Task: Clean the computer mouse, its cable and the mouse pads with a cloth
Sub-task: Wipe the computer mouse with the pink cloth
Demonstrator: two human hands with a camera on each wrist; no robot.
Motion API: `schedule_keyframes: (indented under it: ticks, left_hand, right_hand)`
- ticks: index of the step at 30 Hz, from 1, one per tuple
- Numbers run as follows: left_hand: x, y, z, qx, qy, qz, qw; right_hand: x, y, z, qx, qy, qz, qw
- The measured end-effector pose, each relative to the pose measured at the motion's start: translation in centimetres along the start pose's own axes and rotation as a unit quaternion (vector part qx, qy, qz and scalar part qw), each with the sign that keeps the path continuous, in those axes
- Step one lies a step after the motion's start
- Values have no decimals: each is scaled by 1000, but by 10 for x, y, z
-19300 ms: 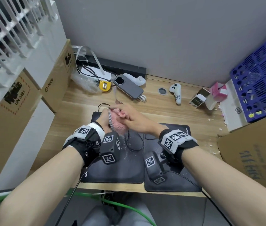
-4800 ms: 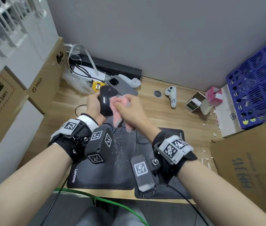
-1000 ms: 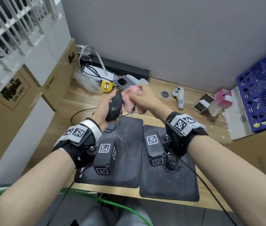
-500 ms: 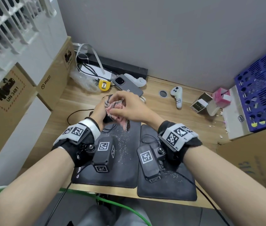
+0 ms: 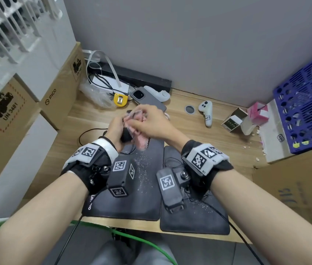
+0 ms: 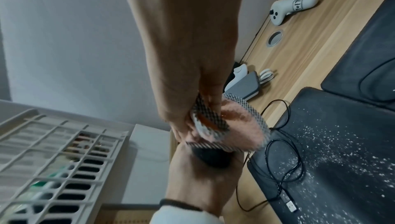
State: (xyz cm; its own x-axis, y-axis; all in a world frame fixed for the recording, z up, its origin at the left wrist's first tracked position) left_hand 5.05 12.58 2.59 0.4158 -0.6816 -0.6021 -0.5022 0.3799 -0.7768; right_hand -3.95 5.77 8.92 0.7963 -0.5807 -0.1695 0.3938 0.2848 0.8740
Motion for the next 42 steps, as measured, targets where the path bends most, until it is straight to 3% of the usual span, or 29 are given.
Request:
schedule_keyframes:
  ticks: [3,9,15,23,30,35,38,42]
  left_hand:
    - [3,0,6,-55,5,6,998]
    - [-7,-1,2,126,20,-50,991]
    - [-15,-3,-5,117,55,-38,991]
    - [-9,0,3,85,-11,17,996]
    - [-15,-4,-9,149,62,-48,986]
    - [-14,0,-8,151,67,-62,984]
    - [-9,2,-7,168,34,-23,985]
    - [2,7,2,101,-13,82,991]
  right_hand:
    - [-9,4,-5,-21,34,28,999]
    - [13,-4,9,49,-43,-32,997]
    - [29,-5,13,40,-102,-51,993]
    - [-6,-3,3,3,35,-19,999]
    - [19,-22,28,60,-35,-51,996]
    - [29,-29,29,90,-50,-69,992]
    - [25,-37,25,109,-52,-86,989]
    - [3,-40,20,135,34,-84,987]
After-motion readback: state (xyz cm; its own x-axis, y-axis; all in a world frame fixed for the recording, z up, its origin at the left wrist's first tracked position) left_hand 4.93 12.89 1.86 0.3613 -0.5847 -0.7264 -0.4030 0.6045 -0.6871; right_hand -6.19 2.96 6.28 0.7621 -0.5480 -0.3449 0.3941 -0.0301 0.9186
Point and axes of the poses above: each hand's wrist, its own x-axis towards the middle knuckle, its own z-axis out of the back of the hand, y = z × x, the point moved 1 cm from there along x, towards the middle knuckle, and after that the axes turned 14 degrees about x, right-handed, at the moved point
